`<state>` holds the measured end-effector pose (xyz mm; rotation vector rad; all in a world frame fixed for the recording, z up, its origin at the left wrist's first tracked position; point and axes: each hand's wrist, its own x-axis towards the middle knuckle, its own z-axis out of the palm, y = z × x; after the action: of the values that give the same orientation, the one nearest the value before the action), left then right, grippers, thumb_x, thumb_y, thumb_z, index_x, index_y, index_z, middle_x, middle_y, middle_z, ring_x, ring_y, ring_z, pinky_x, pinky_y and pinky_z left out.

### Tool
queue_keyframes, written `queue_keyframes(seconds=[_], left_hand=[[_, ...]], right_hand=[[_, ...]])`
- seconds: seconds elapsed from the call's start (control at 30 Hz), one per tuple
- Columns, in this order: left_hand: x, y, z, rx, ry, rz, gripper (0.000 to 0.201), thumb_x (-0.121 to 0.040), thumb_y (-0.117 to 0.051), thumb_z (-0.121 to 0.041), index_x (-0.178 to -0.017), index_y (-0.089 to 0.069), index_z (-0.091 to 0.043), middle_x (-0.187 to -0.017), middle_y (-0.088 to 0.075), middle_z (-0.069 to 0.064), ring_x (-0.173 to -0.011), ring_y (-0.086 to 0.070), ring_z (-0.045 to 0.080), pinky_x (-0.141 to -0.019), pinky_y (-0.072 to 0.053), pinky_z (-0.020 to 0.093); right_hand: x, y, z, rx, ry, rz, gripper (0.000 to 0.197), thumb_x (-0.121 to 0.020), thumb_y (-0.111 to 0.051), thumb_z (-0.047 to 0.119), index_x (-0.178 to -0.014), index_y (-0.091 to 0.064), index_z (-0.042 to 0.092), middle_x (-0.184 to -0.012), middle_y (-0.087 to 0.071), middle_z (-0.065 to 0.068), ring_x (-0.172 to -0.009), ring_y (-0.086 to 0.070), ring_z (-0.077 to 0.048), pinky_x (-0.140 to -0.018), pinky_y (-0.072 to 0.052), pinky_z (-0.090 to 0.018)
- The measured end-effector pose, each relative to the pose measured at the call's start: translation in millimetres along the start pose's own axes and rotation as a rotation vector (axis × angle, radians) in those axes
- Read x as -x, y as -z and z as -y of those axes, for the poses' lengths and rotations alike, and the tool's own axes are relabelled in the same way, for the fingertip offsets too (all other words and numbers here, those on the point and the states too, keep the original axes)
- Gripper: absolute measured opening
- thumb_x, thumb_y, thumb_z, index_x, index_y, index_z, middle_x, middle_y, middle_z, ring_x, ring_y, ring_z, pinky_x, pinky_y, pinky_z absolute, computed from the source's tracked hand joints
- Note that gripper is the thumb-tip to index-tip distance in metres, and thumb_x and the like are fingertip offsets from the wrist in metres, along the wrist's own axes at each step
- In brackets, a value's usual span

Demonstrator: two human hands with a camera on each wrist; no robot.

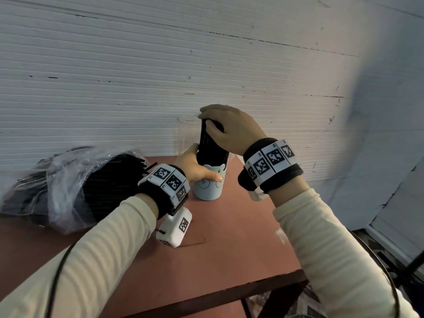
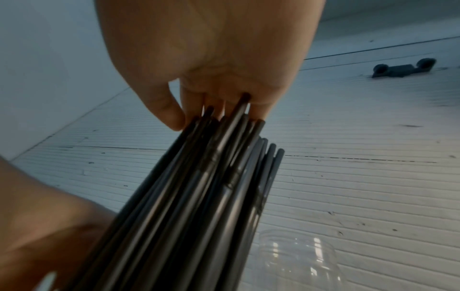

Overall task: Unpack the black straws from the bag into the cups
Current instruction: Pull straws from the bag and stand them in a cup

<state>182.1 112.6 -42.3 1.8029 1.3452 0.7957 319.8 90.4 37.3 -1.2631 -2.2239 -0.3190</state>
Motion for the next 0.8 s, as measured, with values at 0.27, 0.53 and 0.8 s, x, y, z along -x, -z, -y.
queue_keyframes(seconds=[0.27, 0.53, 0.8], left_hand=[[3, -1, -5, 0.009, 0.027, 0.028, 0.114, -0.034, -0.091, -0.045, -0.134, -0.042, -0.021, -0.123, -0.061, -0.003, -0.113, -0.058, 0.02, -0.1, -0.048, 0.042], [13, 4, -8, 0.052, 0.08, 0.063, 0.116, -0.047, -0.093, -0.036, -0.144, -0.034, -0.016, -0.136, -0.053, 0.003, -0.125, -0.051, 0.022, -0.107, -0.042, 0.041], [58, 59, 1, -0.006, -0.028, -0.193, 0.044, -0.087, -0.06, -0.012, -0.13, -0.052, -0.021, -0.119, -0.063, 0.002, -0.102, -0.061, 0.015, -0.085, -0.047, 0.028]], right_hand=[[16, 0, -9, -0.096, -0.121, -0.102, 0.035, -0.098, -0.043, 0.027, -0.128, -0.059, 0.016, -0.134, -0.056, 0.003, -0.117, -0.055, -0.018, -0.097, -0.047, -0.037], [22, 8, 0, -0.13, -0.075, -0.12, 0.045, -0.099, -0.048, 0.037, -0.139, -0.048, 0.014, -0.147, -0.044, -0.001, -0.134, -0.041, -0.018, -0.108, -0.029, -0.024], [26, -4, 42, -0.283, 0.054, -0.209, 0.035, -0.095, -0.055, 0.026, -0.126, -0.055, 0.01, -0.13, -0.05, -0.005, -0.118, -0.049, -0.016, -0.101, -0.04, -0.029]])
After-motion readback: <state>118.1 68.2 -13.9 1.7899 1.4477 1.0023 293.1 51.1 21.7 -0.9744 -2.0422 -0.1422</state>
